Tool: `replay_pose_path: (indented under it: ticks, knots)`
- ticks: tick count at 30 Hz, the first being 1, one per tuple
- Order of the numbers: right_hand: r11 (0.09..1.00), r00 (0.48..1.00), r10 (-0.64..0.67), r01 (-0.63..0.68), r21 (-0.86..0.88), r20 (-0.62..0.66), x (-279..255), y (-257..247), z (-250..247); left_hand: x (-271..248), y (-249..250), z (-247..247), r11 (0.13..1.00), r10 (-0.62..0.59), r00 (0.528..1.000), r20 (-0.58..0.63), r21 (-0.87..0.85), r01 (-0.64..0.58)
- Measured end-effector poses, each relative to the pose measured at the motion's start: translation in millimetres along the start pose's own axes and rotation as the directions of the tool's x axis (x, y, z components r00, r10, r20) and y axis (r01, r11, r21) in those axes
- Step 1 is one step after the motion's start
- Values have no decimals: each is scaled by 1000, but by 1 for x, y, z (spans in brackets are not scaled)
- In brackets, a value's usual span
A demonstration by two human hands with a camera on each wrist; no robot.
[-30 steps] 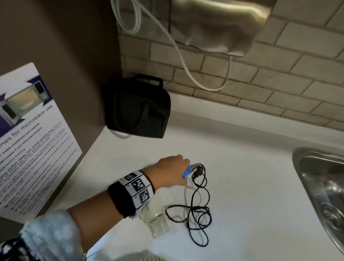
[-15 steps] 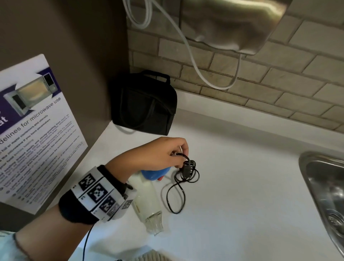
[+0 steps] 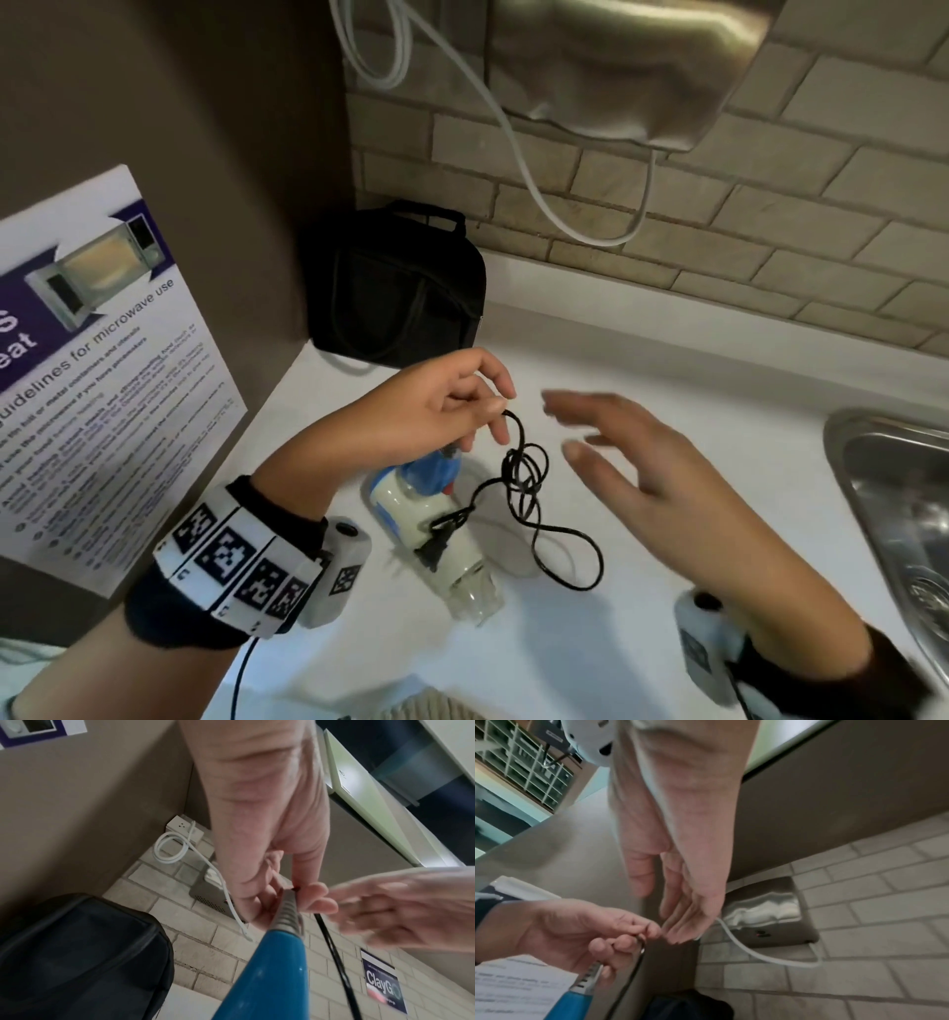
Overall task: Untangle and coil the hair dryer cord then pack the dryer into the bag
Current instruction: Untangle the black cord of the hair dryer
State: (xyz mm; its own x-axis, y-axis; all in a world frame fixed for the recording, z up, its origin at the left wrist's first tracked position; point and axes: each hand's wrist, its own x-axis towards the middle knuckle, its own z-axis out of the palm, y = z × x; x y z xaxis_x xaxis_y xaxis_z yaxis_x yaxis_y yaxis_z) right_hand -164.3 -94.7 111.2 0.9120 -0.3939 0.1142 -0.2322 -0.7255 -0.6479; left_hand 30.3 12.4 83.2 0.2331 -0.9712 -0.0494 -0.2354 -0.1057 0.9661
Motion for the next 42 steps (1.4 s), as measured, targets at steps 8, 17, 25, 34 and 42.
replay_pose_path:
  ticks: [8,17,25,34,42]
  knots:
    - [978,966,133,-165,132,221,58,-9,11,-3,-13,-1,996,67,986,-155,-40,-74]
    - [905,945,174,-264,333,276,70,-3,9,-2,-21,7,994,75,990,-120,82,-66]
    - [950,948,176,-235,207,265,76,8,2,-2,-25,19,996,44,985,-164,84,-31]
    - [953,904,184,-260,156,385,92,27,25,9,-56,7,987,-112,988,-108,-124,98]
    - [955,867,241,-293,55,436,97,50,55,7,-100,-6,984,-174,950,-259,-83,158]
